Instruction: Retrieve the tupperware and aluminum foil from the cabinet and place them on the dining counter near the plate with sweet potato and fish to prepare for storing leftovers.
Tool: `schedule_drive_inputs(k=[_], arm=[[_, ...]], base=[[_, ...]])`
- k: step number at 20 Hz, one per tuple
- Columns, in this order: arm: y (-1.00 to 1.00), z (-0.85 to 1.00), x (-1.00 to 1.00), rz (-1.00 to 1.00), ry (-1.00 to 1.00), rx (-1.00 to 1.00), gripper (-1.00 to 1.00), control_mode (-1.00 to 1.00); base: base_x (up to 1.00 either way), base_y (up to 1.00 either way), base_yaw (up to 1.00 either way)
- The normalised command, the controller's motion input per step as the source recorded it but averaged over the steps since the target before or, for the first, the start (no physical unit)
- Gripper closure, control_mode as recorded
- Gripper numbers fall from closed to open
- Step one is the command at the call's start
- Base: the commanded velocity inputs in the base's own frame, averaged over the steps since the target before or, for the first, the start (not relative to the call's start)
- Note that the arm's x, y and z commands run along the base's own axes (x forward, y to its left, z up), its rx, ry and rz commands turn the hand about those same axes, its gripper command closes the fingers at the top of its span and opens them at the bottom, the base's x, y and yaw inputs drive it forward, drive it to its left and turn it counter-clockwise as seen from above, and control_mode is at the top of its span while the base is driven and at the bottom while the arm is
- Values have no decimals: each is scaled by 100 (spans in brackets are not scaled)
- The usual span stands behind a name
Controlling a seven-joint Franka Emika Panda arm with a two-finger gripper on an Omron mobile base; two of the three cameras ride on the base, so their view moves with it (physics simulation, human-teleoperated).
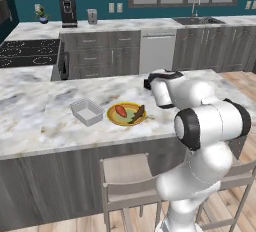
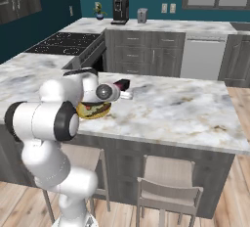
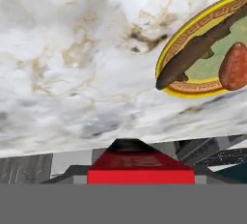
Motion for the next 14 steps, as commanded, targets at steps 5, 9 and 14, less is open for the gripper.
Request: schedule_drive_inputs(k=[5, 9, 14], arm=[[0, -69, 48, -10, 22, 6, 100, -100], [0, -73, 24, -4, 24, 4, 100, -100], [0, -44, 20, -2, 26, 7, -100, -100]], base=[[0, 0, 0], [0, 0, 0], [0, 0, 0]])
